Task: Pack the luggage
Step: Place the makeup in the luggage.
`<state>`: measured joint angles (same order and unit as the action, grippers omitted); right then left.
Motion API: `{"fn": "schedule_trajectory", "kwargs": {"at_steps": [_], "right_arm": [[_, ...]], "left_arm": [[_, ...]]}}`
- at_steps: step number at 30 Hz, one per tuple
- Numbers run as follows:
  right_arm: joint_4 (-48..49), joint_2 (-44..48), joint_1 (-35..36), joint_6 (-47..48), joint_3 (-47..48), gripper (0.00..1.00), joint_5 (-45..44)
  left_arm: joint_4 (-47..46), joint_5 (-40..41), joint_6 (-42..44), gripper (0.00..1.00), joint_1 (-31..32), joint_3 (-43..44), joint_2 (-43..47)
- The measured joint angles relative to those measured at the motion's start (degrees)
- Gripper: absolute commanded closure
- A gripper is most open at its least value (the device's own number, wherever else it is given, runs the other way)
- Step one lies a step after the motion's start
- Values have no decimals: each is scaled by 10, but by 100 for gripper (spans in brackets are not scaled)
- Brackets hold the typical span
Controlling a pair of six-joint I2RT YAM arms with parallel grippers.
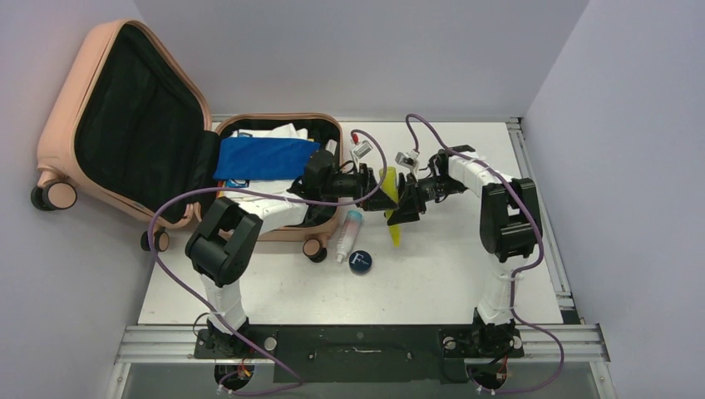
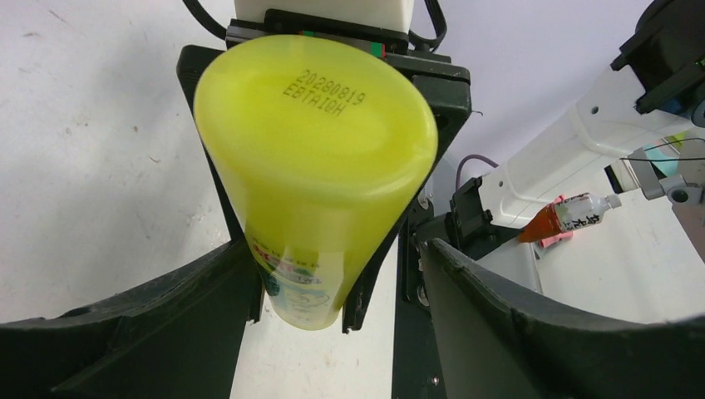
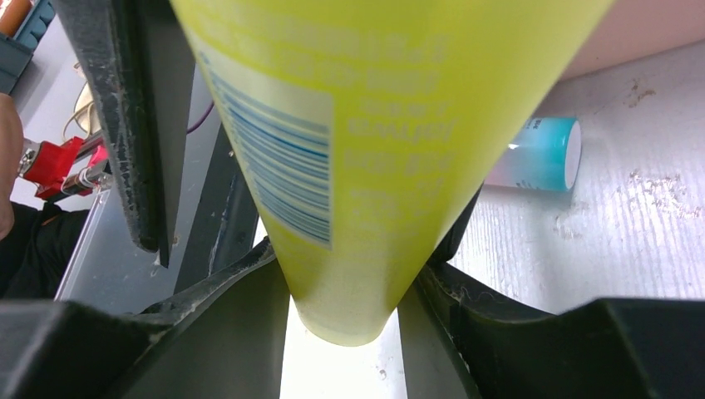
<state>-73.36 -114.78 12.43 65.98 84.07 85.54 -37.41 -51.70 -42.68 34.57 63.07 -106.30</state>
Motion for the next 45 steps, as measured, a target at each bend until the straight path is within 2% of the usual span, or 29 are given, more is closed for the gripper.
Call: {"fn": "schedule_trajectory", "kwargs": {"at_steps": [2, 11, 15, 17, 18, 20, 22, 23, 24, 25, 36, 45], "right_arm": [[5, 3, 0, -8, -4, 92, -6], [22, 4, 0, -40, -19, 92, 5], [23, 5, 0, -48, -21, 87, 10], [24, 5, 0, -51, -23, 72, 13], [24, 5, 0, -52, -23, 57, 14], [25, 5, 0, -54, -24, 19, 17], [31, 5, 0, -55, -26, 3, 19], [39, 5, 0, -55, -26, 0, 19], [43, 5, 0, -54, -26, 8, 19], [45, 5, -1, -52, -27, 10, 19], [43, 5, -29, -64, -28, 10, 28], [44, 5, -71, -63, -28, 10, 24]], "left_arm": [[17, 1, 10, 33, 5, 7, -4], [30, 5, 12, 73, 2, 10, -14], [25, 5, 7, 82, 2, 10, -14], [24, 5, 1, 86, 2, 10, -14], [24, 5, -2, 88, 2, 10, -14], [21, 5, -7, 92, 2, 10, -14], [13, -6, -17, 96, 2, 10, -14], [6, -13, -22, 98, 3, 10, -14], [-2, -17, -27, 99, 6, 10, -14], [-6, -20, -29, 100, 7, 10, -14], [-9, -21, -31, 100, -10, 9, -14], [52, -7, 10, 100, -78, 5, 38]]}}
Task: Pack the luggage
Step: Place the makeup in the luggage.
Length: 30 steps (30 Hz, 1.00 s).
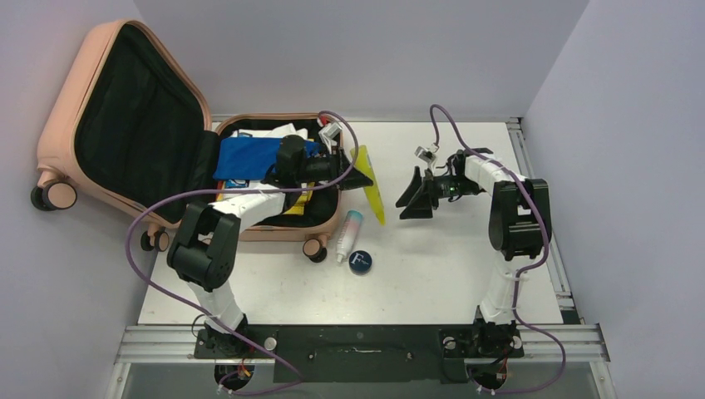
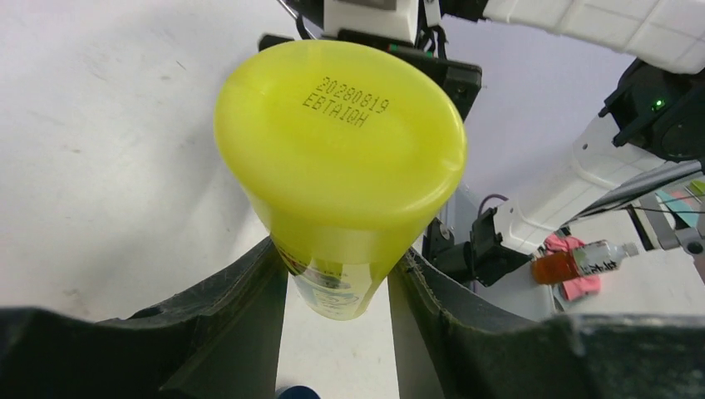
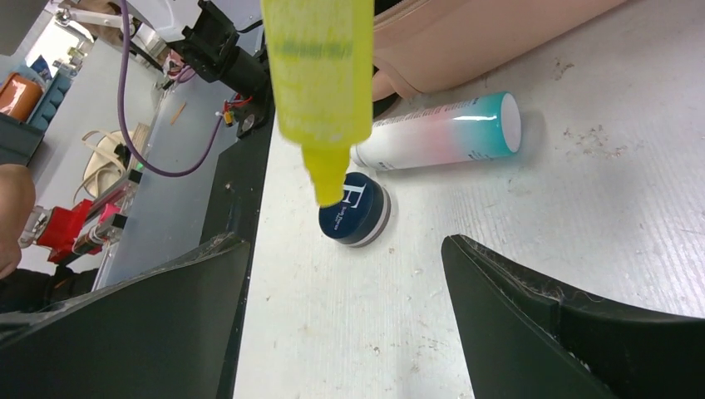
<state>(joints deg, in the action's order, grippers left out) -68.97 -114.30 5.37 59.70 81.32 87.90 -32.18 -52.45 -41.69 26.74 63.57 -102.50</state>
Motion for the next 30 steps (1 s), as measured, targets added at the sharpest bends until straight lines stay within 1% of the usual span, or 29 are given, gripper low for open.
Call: {"fn": "schedule_trajectory", "kwargs": {"at_steps": [6, 11, 14, 15, 16, 18, 20, 21, 25, 27, 30], "right_arm": [[0, 1, 9, 5, 0, 10, -3], [2, 2, 11, 8, 3, 10, -17], [32, 5, 12, -30, 4, 10, -37], [70, 11, 15, -76, 0, 10, -57], [133, 24, 18, -148, -15, 10, -101], [240, 56, 28, -266, -54, 10, -214], [304, 84, 43, -348, -82, 10, -330], [324, 90, 47, -379, -83, 10, -371], [402, 100, 45, -467, -84, 10, -476], [436, 116, 38, -490, -96, 10, -514], [460, 146, 28, -508, -111, 10, -549]], "left_arm": [[43, 16, 35, 100, -38, 0, 37], [118, 35, 85, 100, -61, 7, 60], [164, 49, 114, 100, -74, 22, 68], [176, 52, 123, 100, -79, 28, 70], [184, 55, 130, 100, -84, 33, 72], [198, 59, 140, 100, -92, 41, 75], [214, 64, 151, 100, -99, 50, 77], [226, 71, 157, 100, -101, 56, 78], [303, 119, 201, 100, -104, 97, 78], [341, 146, 224, 100, -104, 121, 78], [403, 189, 261, 100, -104, 164, 78]]}}
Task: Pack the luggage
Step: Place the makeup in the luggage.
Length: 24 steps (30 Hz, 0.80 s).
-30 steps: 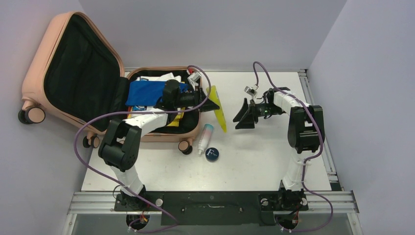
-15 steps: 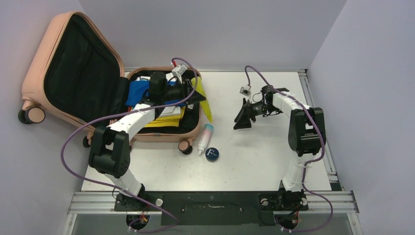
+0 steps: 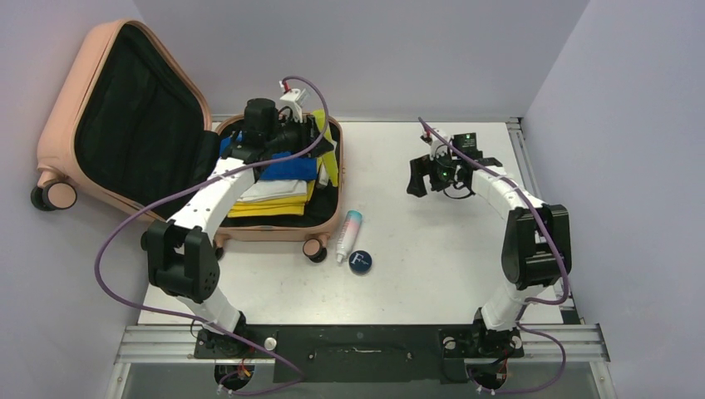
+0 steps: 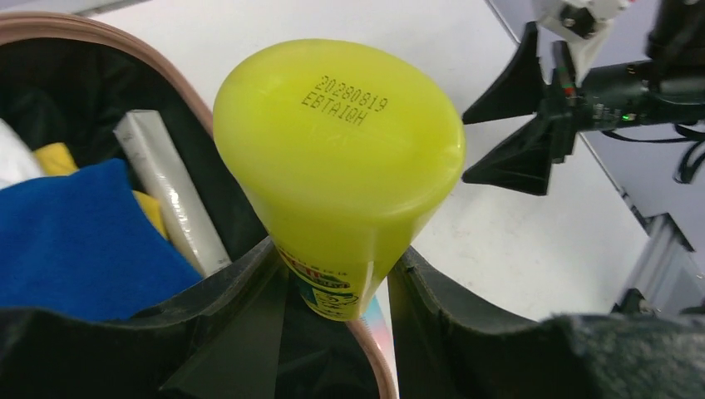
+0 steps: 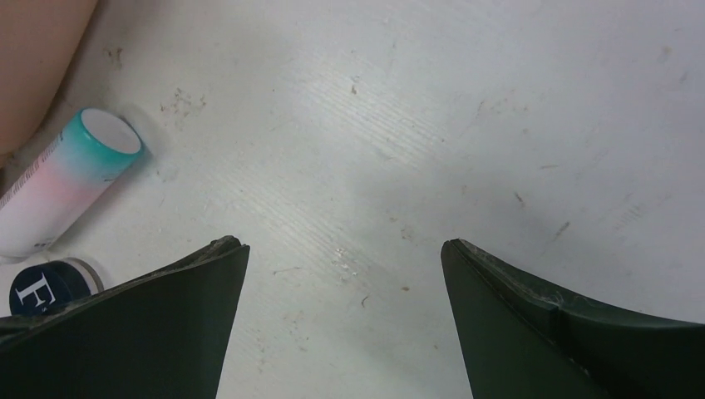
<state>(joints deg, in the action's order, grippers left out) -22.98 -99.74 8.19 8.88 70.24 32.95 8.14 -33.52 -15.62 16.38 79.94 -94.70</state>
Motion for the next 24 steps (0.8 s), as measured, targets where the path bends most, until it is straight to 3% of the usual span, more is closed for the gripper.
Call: {"fn": "schedule_trajectory", "kwargs": {"at_steps": [10, 18, 24], "right_arm": [[31, 23, -1, -13, 0, 10, -21], [32, 23, -4, -21, -5, 10, -20], [33, 23, -10, -22, -6, 10, -16]], "left_arm": [[239, 127, 102, 100, 7, 215, -57], [425, 171, 149, 100, 25, 358, -212], [504, 167, 155, 100, 34, 403, -289]]}}
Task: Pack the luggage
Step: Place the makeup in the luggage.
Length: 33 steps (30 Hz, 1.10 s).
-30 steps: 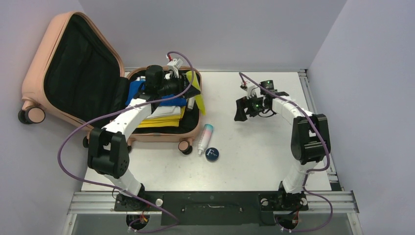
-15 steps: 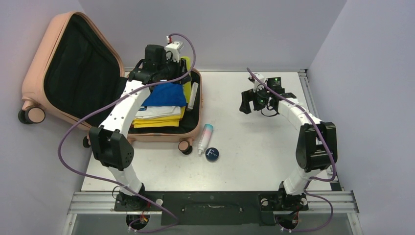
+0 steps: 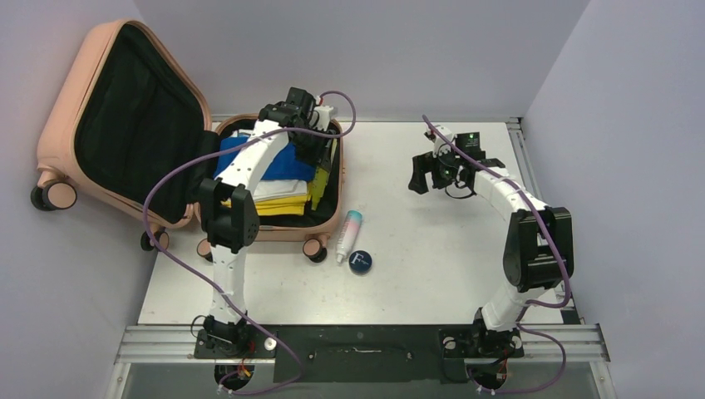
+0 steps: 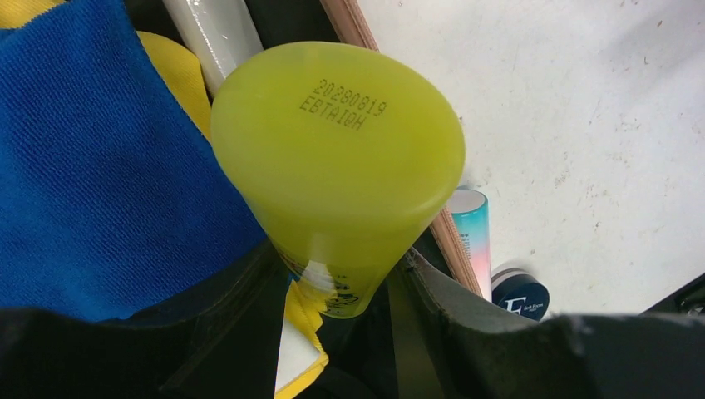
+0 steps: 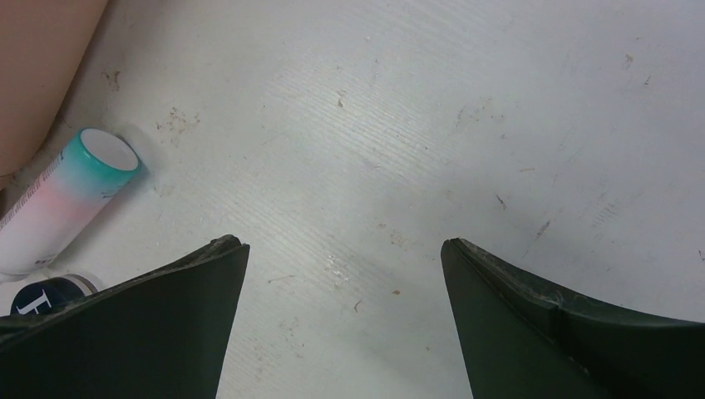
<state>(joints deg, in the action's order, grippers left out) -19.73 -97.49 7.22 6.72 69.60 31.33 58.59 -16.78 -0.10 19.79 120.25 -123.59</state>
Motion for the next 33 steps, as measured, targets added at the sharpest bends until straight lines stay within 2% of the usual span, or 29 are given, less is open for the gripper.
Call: {"fn": "schedule_trajectory", "kwargs": {"at_steps": [8, 21, 30, 33], "right_arm": [[1, 0, -6, -2, -3, 10, 3], [6, 0, -13, -10, -9, 10, 15], [9, 0, -17, -15, -10, 10, 22], [9, 0, -19, -15, -12, 10, 25]], "left_arm": [[17, -21, -8, 100, 0, 56, -28], [18, -2, -25, 98, -2, 73, -107], [20, 25, -29, 88, -1, 105, -125], [18, 34, -33, 81, -1, 109, -125]]}}
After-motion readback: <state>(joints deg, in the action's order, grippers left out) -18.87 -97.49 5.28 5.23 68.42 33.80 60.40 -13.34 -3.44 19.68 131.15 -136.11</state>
